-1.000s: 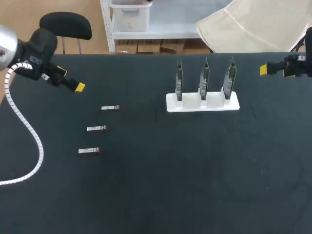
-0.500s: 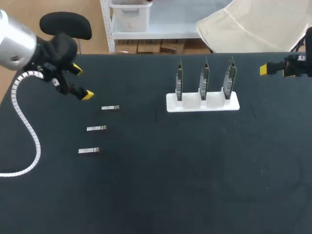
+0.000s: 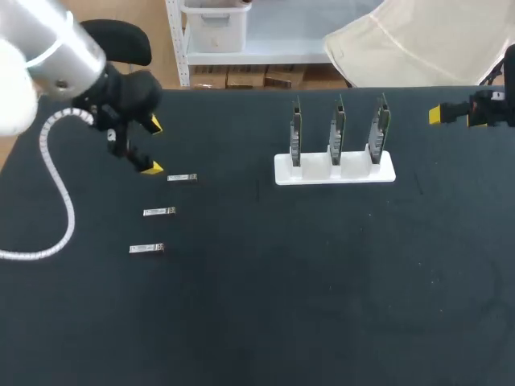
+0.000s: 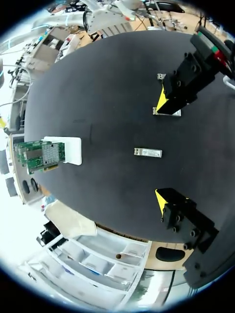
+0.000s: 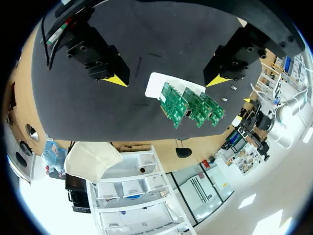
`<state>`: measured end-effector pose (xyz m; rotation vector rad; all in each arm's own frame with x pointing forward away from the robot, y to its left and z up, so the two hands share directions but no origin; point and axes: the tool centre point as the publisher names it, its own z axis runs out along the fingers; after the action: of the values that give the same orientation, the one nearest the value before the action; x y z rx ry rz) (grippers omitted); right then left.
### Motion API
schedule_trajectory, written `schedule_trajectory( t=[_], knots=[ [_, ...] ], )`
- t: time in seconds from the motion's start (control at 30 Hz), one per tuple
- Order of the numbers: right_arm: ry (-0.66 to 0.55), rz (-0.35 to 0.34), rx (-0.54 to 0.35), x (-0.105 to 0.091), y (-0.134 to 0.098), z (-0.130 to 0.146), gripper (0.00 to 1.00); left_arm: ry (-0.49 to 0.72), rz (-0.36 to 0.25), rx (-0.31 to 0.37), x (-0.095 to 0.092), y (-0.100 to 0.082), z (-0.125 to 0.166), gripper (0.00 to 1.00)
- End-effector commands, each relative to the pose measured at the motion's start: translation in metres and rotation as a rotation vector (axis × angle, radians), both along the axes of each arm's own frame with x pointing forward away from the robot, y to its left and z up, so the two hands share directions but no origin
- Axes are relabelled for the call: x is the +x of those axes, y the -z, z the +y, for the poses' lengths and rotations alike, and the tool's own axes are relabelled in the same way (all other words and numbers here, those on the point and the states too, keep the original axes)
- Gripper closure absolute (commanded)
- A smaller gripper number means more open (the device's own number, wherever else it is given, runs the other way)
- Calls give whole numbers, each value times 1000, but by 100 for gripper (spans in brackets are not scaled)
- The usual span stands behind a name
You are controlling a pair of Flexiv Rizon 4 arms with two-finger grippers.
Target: Pick up the optical module with the left hand, and insert it into the network port with the right hand.
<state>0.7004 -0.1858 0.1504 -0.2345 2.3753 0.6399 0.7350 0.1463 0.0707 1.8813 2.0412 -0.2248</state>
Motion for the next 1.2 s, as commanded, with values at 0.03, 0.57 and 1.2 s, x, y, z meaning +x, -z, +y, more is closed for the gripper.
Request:
schedule_trajectory(
  t=[0.03, 0.57, 1.2],
  knots=[
    [4, 0, -3, -1, 0, 1, 0, 27, 66, 54, 15, 9, -7, 0],
    [4, 0, -3, -1, 0, 1, 0, 18, 45, 91, -4, 42, -12, 0],
    [4, 0, -3, -1, 0, 1, 0, 20, 43, 193, 7, 62, -13, 0]
  ],
)
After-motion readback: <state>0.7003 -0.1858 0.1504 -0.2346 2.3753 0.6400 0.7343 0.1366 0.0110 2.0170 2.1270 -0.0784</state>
